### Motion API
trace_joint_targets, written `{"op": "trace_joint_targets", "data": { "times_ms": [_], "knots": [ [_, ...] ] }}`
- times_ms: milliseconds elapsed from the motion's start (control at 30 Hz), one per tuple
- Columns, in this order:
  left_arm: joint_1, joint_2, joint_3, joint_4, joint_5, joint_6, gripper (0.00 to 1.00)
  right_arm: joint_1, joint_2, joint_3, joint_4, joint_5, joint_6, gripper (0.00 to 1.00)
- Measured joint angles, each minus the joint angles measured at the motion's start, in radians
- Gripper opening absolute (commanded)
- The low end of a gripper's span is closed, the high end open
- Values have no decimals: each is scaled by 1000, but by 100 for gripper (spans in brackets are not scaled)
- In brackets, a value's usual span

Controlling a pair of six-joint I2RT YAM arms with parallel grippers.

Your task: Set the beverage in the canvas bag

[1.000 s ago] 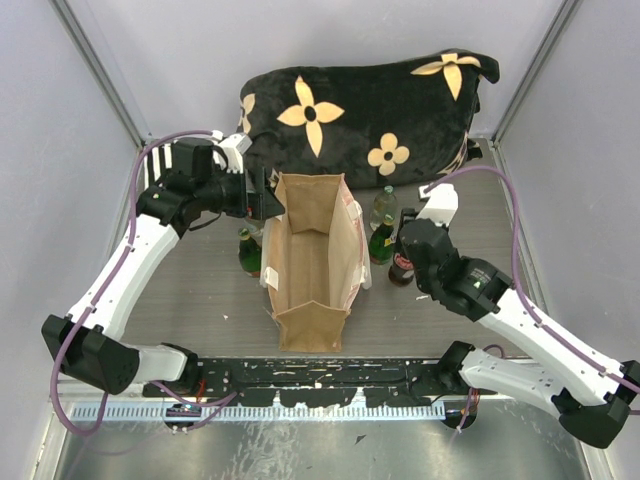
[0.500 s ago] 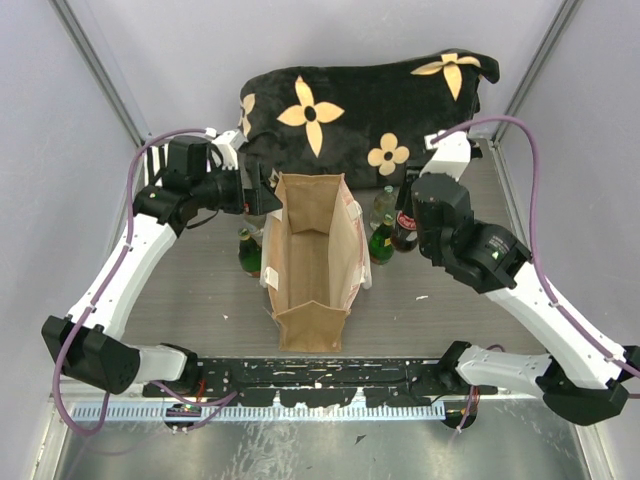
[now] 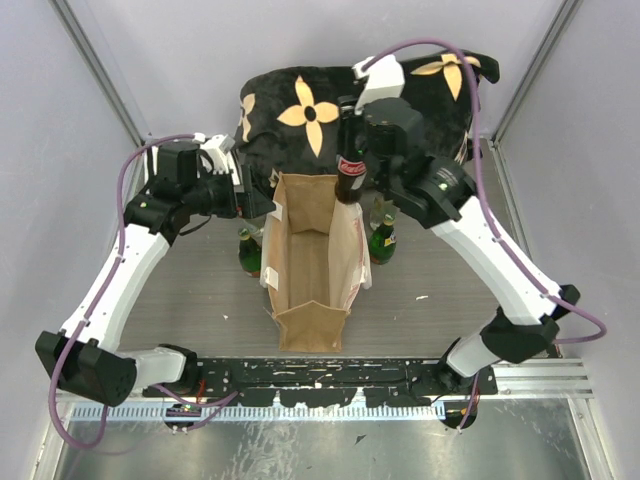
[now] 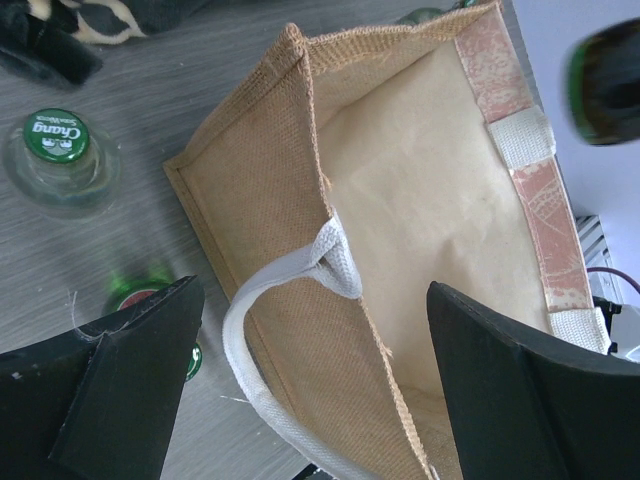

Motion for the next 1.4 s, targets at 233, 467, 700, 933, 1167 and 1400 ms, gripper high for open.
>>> {"op": "trace_joint_targets", "data": {
  "times_ms": [233,467,700,933,1167,1400],
  "knots": [
    [69,-43,8,-10,2,4,100,0,74,-120,59,-117,30,1],
    [162,-62,19,-32,7,4,100,0,101,-281,148,-190,74,1],
    [212,-66,19,-47,20,5,100,0,120,-431,259,-240,102,1],
    [223,-66,19,-55,31,5,100,0,120,-560,385,-278,110,1],
    [224,-66,19,-64,35,5,100,0,132,-609,462,-306,109,1],
    [225,-66,19,-76,35,5,100,4,168,-612,507,-334,109,1]
  ]
}}
